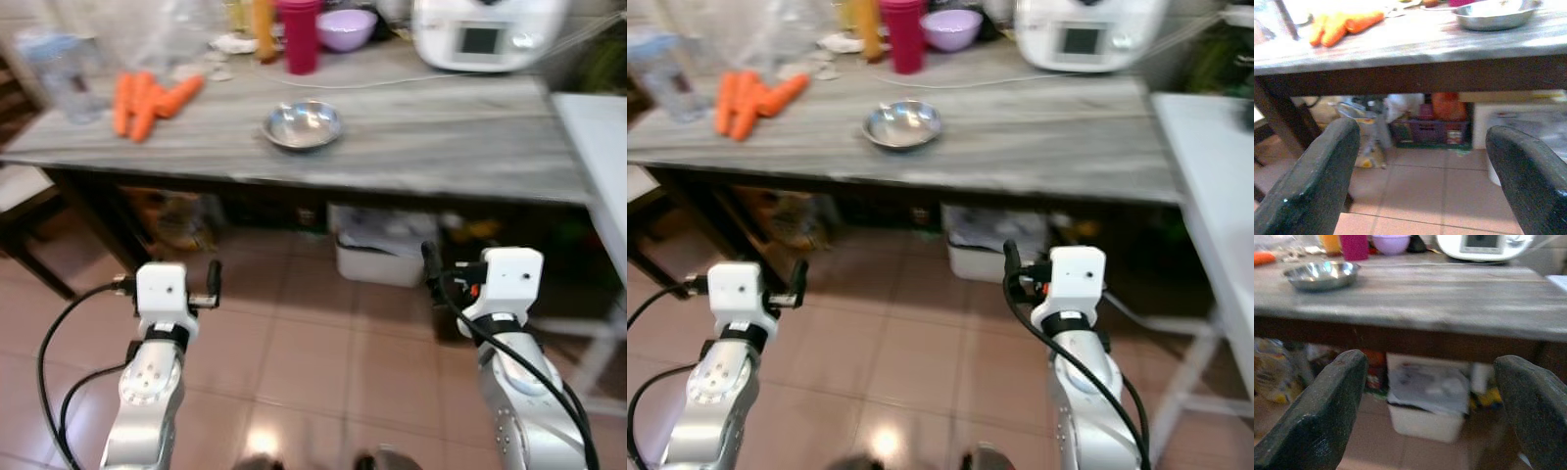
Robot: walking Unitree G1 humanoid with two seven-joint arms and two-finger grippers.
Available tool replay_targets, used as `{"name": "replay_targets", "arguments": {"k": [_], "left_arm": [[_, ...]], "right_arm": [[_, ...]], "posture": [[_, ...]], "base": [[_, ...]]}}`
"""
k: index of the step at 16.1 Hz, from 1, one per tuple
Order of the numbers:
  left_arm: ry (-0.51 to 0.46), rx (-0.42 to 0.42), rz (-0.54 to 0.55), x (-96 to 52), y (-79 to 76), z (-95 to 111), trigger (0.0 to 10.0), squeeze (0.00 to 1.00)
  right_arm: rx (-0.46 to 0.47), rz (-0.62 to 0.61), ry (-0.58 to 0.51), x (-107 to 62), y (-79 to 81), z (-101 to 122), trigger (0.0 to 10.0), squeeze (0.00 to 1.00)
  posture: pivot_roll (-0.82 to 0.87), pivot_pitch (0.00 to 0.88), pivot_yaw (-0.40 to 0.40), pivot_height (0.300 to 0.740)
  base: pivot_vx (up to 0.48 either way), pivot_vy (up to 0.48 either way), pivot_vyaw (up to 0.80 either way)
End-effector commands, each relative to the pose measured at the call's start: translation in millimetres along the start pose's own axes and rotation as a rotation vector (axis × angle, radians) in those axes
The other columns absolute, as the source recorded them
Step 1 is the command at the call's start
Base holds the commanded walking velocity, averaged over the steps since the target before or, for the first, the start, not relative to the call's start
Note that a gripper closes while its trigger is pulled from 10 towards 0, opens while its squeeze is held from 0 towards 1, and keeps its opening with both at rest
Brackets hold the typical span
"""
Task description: Setting the table
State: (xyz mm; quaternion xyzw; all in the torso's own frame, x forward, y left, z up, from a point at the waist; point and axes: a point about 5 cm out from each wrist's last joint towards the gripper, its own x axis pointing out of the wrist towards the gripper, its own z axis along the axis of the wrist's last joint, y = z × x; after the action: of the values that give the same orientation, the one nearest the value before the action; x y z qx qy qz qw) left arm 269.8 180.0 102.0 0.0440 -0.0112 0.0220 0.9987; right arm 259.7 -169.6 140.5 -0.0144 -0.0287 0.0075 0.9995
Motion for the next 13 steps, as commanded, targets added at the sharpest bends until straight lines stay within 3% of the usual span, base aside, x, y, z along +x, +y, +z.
{"name": "replay_targets", "arguments": {"k": [1, 4, 5, 7, 13], "left_arm": [[0.025, 0.015, 0.013, -4.4, 6.9, -5.2, 10.0, 0.00], [0.018, 0.020, -0.001, -2.9, 4.8, -4.1, 10.0, 0.00], [-0.004, 0.018, -0.019, -2.8, 3.8, -1.6, 10.0, 0.00], [-0.013, -0.012, -0.070, -4.8, 0.6, -0.3, 10.0, 0.00], [-0.023, 0.010, -0.114, -5.2, -1.6, 1.5, 10.0, 0.00]], "right_arm": [[-0.004, 0.008, -0.020, 1.0, 4.3, 3.7, 10.0, 0.00], [-0.089, -0.020, -0.006, 4.9, 3.2, 1.1, 10.0, 0.00], [-0.006, 0.008, -0.006, 3.3, 5.8, -0.7, 10.0, 0.00], [-0.028, 0.006, -0.003, 2.4, 6.5, -0.8, 10.0, 0.00], [-0.022, 0.015, 0.007, 3.9, 5.8, -1.6, 10.0, 0.00]], "posture": [[-0.13, 0.140, 0.060, 0.740], [-0.13, 0.149, 0.056, 0.740], [-0.13, 0.151, 0.058, 0.740], [-0.13, 0.153, 0.058, 0.740], [-0.13, 0.149, 0.060, 0.740]], "base": [[-0.330, 0.000, 0.00], [-0.300, 0.000, 0.00], [0.000, 0.000, 0.00], [0.000, 0.000, 0.00], [0.000, -0.045, 0.00]]}}
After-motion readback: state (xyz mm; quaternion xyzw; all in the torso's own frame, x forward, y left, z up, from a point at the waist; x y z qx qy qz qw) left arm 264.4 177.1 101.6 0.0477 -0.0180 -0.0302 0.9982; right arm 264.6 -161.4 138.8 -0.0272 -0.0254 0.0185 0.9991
